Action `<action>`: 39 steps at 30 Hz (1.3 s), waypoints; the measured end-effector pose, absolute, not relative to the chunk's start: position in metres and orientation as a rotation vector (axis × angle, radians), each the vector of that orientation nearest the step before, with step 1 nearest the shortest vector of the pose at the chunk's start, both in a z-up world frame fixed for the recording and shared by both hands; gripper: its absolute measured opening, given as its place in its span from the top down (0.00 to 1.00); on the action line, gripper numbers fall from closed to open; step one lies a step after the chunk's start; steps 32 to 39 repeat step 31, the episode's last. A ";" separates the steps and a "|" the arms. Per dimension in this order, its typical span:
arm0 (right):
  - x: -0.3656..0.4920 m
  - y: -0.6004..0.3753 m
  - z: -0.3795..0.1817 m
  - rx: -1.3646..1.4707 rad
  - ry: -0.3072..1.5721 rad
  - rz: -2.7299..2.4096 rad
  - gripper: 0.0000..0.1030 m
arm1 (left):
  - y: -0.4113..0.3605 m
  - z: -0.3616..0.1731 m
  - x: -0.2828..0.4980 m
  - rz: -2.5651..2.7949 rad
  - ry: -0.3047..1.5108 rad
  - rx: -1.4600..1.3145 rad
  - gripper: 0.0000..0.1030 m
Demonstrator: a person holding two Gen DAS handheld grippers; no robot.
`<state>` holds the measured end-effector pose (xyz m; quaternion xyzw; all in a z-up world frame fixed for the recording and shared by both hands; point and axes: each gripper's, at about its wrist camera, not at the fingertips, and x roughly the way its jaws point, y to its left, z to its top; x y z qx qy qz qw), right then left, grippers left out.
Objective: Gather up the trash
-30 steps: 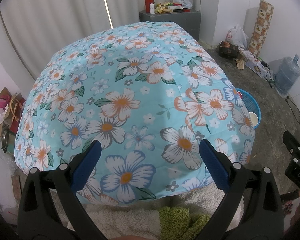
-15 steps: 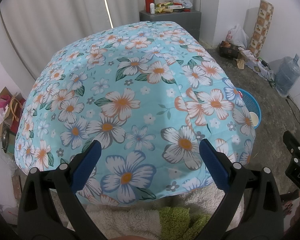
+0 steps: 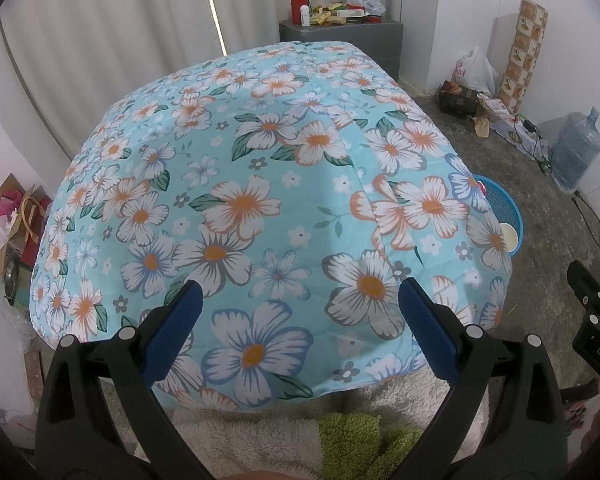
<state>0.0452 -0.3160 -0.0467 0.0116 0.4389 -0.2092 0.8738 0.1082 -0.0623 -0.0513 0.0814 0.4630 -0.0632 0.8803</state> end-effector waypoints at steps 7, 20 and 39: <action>0.045 -0.316 -0.047 0.024 0.916 -0.437 0.06 | -0.062 -0.051 0.108 -0.132 0.964 0.170 0.09; 0.045 -0.315 -0.047 0.025 0.916 -0.435 0.06 | -0.063 -0.051 0.109 -0.131 0.965 0.170 0.09; 0.045 -0.316 -0.047 0.026 0.917 -0.433 0.06 | -0.061 -0.052 0.109 -0.130 0.968 0.169 0.09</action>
